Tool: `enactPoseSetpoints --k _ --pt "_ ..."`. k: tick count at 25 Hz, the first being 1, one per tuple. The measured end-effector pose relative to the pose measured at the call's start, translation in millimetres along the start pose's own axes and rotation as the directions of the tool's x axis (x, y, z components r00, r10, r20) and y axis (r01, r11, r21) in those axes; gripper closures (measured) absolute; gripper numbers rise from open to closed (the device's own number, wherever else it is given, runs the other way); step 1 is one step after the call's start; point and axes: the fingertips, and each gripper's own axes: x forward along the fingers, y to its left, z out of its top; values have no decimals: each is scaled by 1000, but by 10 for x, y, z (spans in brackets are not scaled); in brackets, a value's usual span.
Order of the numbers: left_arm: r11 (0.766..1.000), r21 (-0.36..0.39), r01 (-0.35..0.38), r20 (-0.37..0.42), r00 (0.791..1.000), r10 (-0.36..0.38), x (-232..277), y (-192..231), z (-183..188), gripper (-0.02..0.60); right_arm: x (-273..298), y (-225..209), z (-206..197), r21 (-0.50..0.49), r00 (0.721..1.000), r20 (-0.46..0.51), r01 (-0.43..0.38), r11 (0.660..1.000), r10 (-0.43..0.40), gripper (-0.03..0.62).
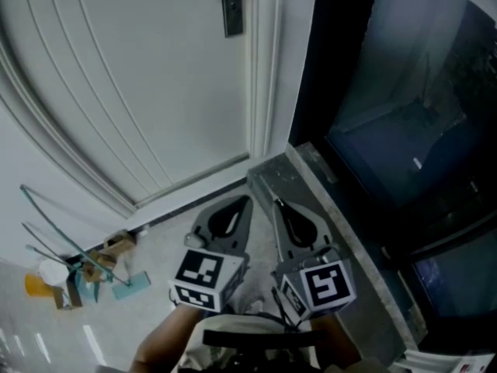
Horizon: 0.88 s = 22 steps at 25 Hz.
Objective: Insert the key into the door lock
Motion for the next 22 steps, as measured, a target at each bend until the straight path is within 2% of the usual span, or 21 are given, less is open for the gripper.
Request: enactPoseSetpoints --k 5,12,22 --pt "1000 -4 8 -4 1000 -8 89 -73 -9 572 5 -91 -4 -9 1000 4 3 1000 -3 577" --pt "1000 -18 14 -4 1000 -14 287 83 -24 572 236 -180 -14 -28 1000 2 4 1000 -4 577" --pt "998 -40 41 -2 999 -41 816 704 71 572 1041 -400 -25 -40 1000 -7 28 999 -29 577"
